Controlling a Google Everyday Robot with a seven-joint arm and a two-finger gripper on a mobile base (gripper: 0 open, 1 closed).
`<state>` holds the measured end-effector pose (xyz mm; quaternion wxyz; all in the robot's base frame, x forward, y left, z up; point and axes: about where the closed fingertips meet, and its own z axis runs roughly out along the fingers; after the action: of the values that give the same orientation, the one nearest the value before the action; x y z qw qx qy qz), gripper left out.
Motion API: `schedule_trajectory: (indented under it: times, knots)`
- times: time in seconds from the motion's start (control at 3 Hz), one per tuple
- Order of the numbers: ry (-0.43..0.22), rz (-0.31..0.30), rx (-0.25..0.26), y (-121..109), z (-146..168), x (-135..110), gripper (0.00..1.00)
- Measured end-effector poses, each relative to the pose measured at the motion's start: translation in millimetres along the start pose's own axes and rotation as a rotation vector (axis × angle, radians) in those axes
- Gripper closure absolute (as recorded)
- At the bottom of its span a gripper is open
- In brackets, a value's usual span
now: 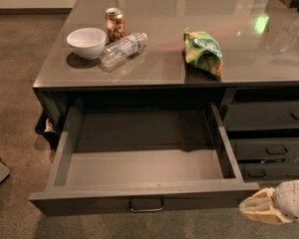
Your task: Close top drawer
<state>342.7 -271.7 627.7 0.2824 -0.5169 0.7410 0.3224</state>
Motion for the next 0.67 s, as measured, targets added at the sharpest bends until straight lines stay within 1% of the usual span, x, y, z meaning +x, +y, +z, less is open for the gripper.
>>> schedule_trajectory:
  times: [0.33,0.67]
  knots:
    - [-0.1,0.027,-0.024,-1.6,9.7,-18.5,1.0]
    - [-0.156,0.049,-0.03,-2.5,17.2,-32.9,1.0]
